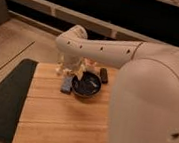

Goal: Place the bottle in the ceramic bowl

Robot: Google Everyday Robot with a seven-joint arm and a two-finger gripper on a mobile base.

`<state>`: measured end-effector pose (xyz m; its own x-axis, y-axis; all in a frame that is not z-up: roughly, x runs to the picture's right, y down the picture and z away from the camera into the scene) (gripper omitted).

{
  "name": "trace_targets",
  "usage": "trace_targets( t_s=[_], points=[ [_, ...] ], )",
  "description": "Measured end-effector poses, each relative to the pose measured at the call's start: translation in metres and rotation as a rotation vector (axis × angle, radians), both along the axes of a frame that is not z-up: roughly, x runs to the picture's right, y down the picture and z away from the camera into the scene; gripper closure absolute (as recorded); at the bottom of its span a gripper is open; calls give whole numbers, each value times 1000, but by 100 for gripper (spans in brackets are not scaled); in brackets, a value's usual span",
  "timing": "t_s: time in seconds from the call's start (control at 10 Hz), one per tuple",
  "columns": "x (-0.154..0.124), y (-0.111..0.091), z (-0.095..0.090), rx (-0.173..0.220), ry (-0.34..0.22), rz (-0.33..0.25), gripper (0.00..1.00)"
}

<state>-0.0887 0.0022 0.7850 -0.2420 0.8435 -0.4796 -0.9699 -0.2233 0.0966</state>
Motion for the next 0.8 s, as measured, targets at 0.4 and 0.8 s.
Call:
trace_targets(
  t_s=[0.4,0.8],
  points=[
    [-16,-39,87,15,7,-84,35],
    [-78,-85,119,91,-173,25,35]
  ],
)
